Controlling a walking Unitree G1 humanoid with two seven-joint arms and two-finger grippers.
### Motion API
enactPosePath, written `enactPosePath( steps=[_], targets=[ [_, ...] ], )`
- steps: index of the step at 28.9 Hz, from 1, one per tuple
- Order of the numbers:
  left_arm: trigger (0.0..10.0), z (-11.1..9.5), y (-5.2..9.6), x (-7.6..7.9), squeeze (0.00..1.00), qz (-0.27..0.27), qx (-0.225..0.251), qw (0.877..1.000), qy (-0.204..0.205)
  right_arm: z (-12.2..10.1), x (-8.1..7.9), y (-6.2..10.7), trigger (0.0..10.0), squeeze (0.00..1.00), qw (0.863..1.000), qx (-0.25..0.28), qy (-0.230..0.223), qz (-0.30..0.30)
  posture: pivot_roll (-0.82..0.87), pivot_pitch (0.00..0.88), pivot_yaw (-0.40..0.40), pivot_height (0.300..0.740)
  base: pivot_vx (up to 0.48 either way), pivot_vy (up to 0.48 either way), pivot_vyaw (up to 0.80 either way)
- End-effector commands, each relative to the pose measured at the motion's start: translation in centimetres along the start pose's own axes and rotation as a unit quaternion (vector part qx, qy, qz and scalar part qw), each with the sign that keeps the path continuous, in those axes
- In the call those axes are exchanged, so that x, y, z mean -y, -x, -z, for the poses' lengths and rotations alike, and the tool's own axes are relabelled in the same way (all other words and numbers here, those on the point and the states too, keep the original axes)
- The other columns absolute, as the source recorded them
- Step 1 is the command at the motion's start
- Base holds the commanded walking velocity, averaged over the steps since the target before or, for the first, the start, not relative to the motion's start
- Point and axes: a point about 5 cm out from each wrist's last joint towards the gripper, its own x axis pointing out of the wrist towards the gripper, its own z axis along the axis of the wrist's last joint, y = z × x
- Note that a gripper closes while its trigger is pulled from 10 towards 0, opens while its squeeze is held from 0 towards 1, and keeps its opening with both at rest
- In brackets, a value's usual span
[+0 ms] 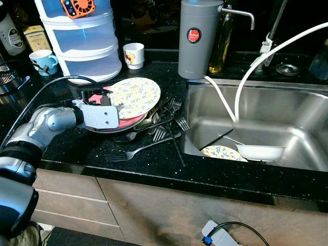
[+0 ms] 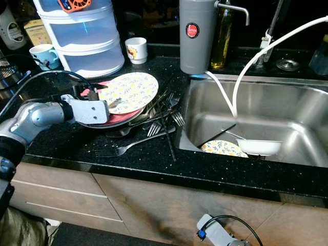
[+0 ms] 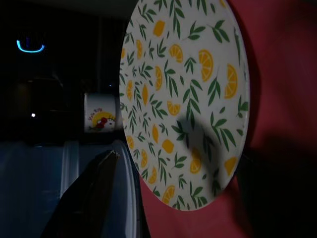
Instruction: Kitchen organization
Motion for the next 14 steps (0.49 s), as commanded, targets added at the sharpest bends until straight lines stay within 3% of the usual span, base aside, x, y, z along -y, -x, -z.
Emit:
enactPosePath(
  steps=[1,6,7,14],
  targets=[
    [10.0,0.42,-0.39,1.87,0.00,0.040,-0.018,0.999,-0.009,-0.01,-0.07,-0.01,10.0,0.00,1.000,0.004,-0.006,0.001,-0.02,0.031,0.021,0.740,0.000,0.000,0.00],
    [10.0,0.76,-0.66,1.95,0.00,0.007,-0.034,0.999,-0.032,0.03,-0.08,0.00,10.0,0.00,1.000,0.005,-0.009,0.001,-0.02,0.031,0.021,0.740,0.000,0.000,0.00],
    [0.2,0.84,-0.66,2.03,0.00,0.003,-0.036,0.999,-0.034,0.04,-0.09,0.00,10.0,0.00,1.000,0.005,-0.009,0.001,-0.03,0.030,0.021,0.740,0.000,0.000,0.00],
    [0.0,1.34,-0.64,1.92,0.00,-0.029,-0.055,0.996,-0.058,0.12,-0.09,0.01,10.0,0.00,1.000,0.005,-0.011,0.002,-0.03,0.024,0.018,0.740,0.000,0.000,0.00]
  ],
)
